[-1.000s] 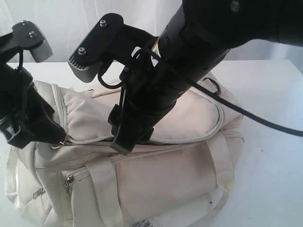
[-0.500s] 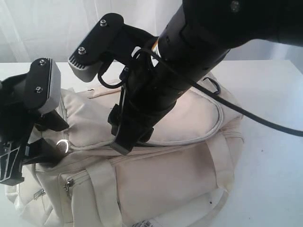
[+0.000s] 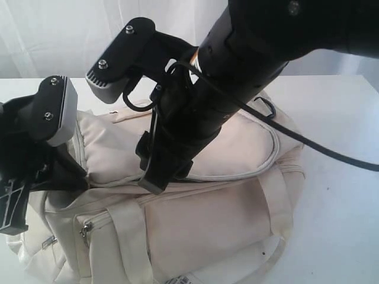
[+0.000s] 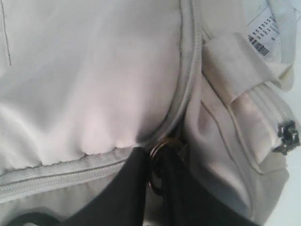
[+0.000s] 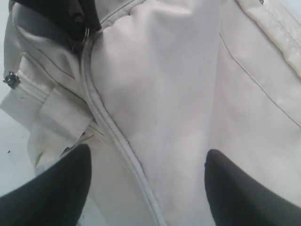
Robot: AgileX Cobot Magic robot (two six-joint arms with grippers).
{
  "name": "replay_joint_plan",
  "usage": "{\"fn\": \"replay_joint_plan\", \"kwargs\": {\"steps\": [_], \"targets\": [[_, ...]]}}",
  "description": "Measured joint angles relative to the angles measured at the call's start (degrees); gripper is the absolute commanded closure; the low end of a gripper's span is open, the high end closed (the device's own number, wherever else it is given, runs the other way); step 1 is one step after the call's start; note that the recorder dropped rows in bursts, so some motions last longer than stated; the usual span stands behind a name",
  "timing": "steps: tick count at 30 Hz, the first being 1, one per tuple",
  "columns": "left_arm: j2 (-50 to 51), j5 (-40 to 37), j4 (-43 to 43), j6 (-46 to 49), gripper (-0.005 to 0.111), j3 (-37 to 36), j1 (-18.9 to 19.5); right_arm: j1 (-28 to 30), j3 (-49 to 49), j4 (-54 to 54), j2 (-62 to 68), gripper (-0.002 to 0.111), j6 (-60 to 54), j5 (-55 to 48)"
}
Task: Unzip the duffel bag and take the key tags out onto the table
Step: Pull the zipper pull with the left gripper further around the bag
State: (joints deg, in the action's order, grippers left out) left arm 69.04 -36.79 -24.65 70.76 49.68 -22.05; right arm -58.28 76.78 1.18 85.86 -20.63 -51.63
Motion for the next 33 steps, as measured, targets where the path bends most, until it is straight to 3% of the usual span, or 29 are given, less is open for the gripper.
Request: {"fn": "replay_joint_plan", "kwargs": {"steps": [3,22,33], "targets": [[0.0,-1.8,-0.4,0.0,0.107,1.2,0.0,0.0,0.0,0.0,0.0,0.045,0.0,0.0],[-6.5,-5.1,-2.1,-0.1,0.107,4.1,0.0,0.0,0.0,0.0,0.0,0.044,0.0,-0.1],[-6.6,-0.2,3.3,-11.1,0.107,4.1,0.0,0.0,-0.5,0.0,3.3,0.044,-5.5,1.0]]}}
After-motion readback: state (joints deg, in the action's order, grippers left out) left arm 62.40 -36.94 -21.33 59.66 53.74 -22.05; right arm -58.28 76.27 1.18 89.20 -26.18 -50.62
